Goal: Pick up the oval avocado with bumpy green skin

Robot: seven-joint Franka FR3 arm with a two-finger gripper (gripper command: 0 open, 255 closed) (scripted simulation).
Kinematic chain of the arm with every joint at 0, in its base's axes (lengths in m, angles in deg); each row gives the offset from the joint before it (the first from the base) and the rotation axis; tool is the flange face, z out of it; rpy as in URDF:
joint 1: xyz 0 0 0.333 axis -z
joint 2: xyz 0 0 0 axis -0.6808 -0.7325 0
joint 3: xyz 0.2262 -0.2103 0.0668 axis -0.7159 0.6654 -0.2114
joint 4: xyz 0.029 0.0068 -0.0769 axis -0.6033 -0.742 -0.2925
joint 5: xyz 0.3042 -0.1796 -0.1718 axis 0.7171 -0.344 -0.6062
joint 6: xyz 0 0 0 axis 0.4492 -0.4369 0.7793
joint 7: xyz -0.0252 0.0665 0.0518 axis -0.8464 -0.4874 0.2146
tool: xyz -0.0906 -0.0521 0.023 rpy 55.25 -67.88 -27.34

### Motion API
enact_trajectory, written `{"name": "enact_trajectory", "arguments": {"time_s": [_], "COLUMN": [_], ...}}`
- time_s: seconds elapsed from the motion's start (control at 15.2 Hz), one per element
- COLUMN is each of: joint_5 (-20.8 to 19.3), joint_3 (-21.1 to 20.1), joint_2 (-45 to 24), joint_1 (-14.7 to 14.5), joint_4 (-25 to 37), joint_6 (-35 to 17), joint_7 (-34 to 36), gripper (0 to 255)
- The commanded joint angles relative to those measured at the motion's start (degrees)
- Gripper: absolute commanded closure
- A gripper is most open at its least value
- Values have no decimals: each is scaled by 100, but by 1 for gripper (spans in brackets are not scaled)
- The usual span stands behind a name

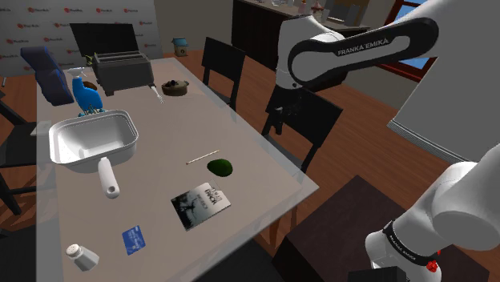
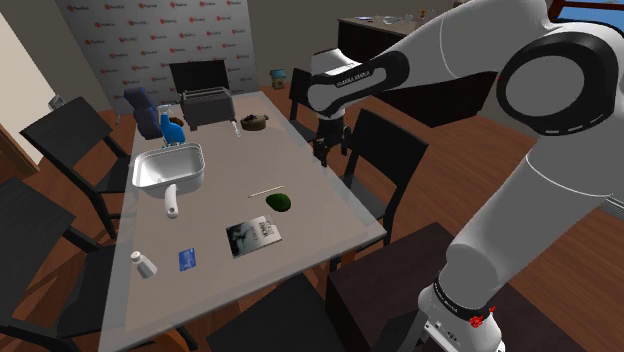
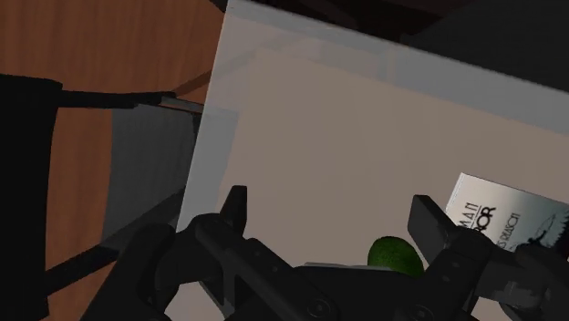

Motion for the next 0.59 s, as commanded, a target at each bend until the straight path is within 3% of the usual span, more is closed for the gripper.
{"name": "enact_trajectory", "arguments": {"time_s": [0.0, 0.53], "joint_5": [-145, -845], "joint_3": [-93, -273], "joint_2": [-441, -2210], "joint_1": [-76, -435], "joint_4": [257, 1579], "joint_6": [-139, -363], "joint_7": [46, 158], "gripper": [0, 0]}}
